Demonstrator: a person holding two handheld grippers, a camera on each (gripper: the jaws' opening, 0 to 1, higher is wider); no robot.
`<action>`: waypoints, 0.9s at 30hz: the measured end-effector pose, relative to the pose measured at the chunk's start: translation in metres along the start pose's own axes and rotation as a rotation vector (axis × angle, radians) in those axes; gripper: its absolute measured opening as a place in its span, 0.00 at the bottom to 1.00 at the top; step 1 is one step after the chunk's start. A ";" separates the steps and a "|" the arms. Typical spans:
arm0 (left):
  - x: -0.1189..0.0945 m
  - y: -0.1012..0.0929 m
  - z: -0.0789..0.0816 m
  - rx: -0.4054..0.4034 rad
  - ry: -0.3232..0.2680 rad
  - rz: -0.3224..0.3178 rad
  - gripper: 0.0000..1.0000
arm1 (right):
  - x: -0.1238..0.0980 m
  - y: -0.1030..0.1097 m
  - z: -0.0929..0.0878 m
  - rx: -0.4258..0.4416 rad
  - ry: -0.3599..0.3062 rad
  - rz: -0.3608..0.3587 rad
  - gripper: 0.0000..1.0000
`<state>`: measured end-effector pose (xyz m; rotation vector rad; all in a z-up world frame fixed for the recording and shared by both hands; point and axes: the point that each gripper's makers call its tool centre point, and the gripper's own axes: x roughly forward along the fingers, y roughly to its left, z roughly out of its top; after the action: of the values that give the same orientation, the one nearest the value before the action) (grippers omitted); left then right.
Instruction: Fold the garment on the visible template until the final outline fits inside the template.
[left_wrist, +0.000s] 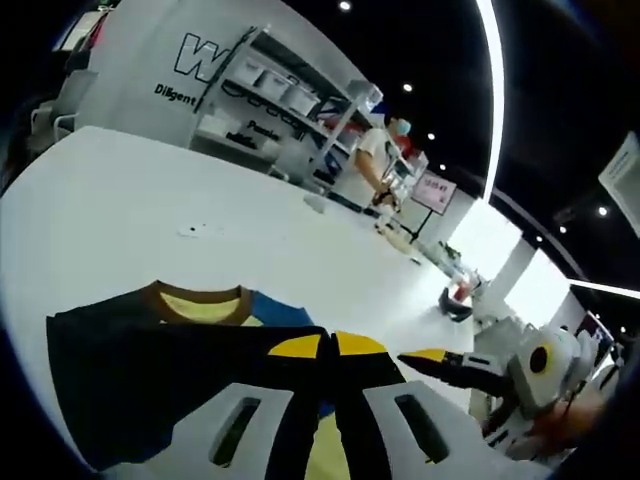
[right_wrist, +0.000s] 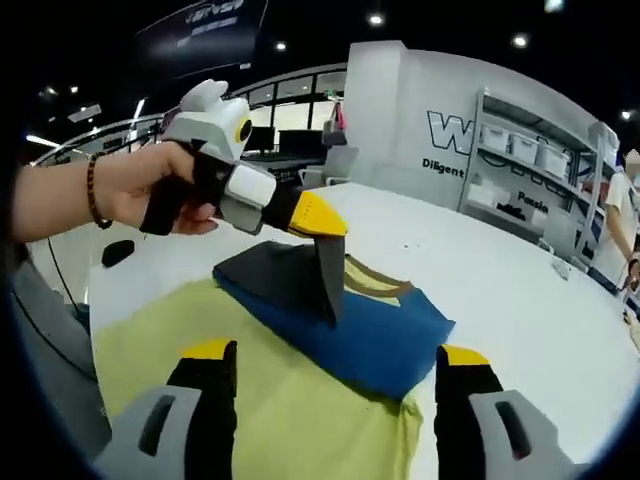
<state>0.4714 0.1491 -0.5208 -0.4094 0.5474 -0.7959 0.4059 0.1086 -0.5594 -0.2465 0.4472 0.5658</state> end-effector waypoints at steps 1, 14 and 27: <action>0.001 0.000 0.001 -0.005 -0.002 -0.003 0.00 | 0.008 0.001 0.003 -0.024 0.000 0.014 0.79; 0.003 -0.003 -0.003 -0.027 0.004 -0.005 0.00 | 0.046 -0.005 0.001 -0.068 0.037 0.039 0.13; 0.014 0.002 0.002 -0.076 -0.005 -0.006 0.00 | 0.031 0.001 0.003 0.057 0.047 0.124 0.00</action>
<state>0.4817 0.1398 -0.5251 -0.4833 0.5731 -0.7807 0.4291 0.1247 -0.5718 -0.1785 0.5261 0.6686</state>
